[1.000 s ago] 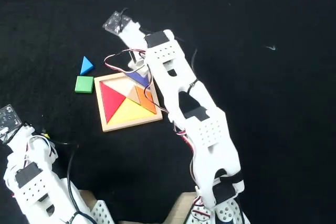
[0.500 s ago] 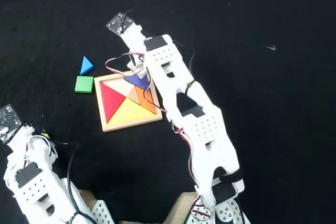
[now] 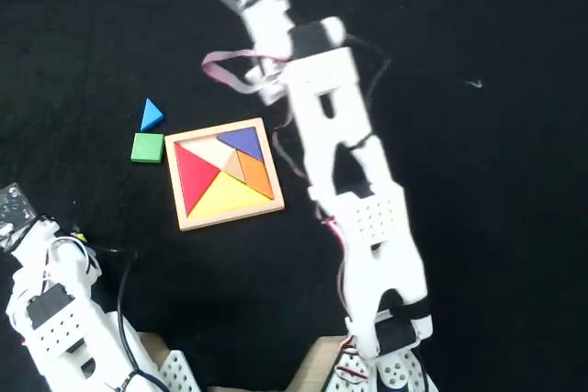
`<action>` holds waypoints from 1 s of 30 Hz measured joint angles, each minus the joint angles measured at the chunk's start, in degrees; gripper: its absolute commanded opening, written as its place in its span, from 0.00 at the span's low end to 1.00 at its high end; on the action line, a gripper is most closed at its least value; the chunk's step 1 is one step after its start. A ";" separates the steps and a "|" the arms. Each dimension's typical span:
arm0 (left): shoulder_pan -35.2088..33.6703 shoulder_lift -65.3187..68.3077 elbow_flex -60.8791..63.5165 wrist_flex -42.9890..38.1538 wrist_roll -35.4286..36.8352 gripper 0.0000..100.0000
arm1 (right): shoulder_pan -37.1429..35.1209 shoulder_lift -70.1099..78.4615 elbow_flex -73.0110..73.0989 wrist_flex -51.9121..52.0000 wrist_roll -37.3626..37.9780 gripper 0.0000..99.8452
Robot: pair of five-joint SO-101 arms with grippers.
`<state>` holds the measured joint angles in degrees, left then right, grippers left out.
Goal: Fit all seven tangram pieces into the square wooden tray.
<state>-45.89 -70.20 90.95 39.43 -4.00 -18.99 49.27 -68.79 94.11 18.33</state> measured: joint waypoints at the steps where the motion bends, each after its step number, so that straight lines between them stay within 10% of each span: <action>1: 0.18 0.00 0.00 0.35 1.49 0.15 | 1.14 0.00 -3.43 2.64 -0.44 0.01; 9: 0.53 0.00 -5.54 10.90 13.54 0.15 | 6.42 -1.23 -5.80 5.01 -2.29 0.01; 18: 2.73 0.00 -16.62 18.46 5.71 0.15 | 8.35 -22.42 13.71 5.01 -2.37 0.01; 30: 28.57 1.49 -36.22 32.35 0.97 0.15 | 9.14 -48.62 50.20 -0.18 -2.37 0.01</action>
<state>-17.32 -68.70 54.73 71.78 -3.03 -9.85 0.66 -18.59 93.93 15.96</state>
